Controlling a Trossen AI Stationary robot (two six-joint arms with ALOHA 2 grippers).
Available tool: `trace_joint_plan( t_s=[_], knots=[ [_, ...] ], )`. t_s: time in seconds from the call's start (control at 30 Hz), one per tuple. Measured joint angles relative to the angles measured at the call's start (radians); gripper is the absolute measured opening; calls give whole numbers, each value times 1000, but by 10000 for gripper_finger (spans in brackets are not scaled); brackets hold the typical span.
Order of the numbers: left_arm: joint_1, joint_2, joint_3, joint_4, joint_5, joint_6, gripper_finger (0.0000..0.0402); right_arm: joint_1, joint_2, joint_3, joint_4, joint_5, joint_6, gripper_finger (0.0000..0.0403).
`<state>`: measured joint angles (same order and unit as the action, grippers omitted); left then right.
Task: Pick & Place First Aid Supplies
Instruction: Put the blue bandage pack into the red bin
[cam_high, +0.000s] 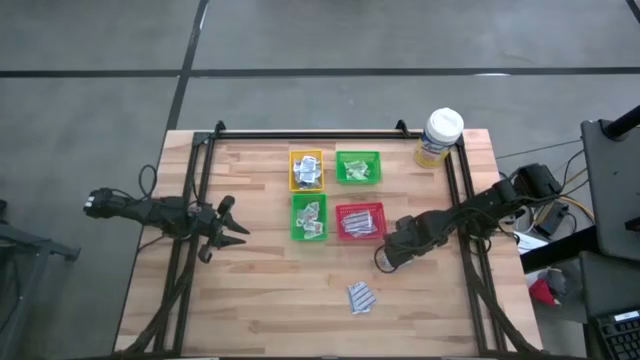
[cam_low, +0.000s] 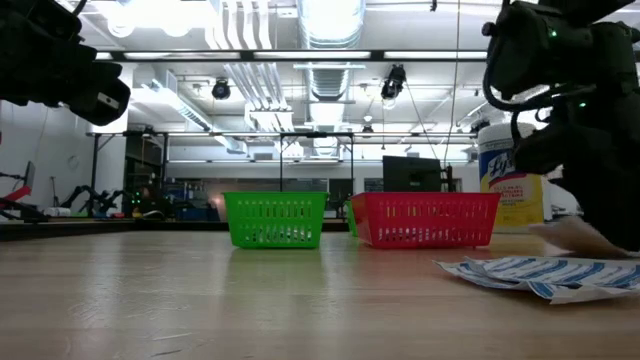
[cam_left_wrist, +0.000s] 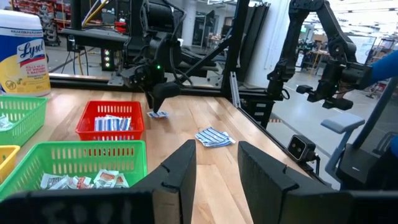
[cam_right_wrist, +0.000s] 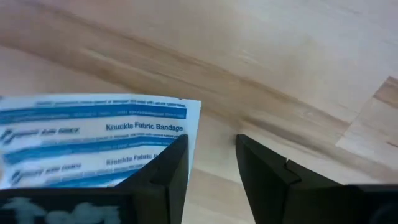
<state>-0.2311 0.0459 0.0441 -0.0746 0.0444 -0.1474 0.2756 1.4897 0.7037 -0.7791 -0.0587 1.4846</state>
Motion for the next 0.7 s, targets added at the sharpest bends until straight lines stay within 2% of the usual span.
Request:
trace_joint_plan(
  t_s=[0.4, 0.7],
  knots=[
    [0, 0, 0, 0, 0, -3, 115, -1, -33, 56, -8, -21, 1, 146],
    [0, 0, 0, 0, 0, 4, 115, -1, 16, 43, 20, -21, 6, 146]
  ],
)
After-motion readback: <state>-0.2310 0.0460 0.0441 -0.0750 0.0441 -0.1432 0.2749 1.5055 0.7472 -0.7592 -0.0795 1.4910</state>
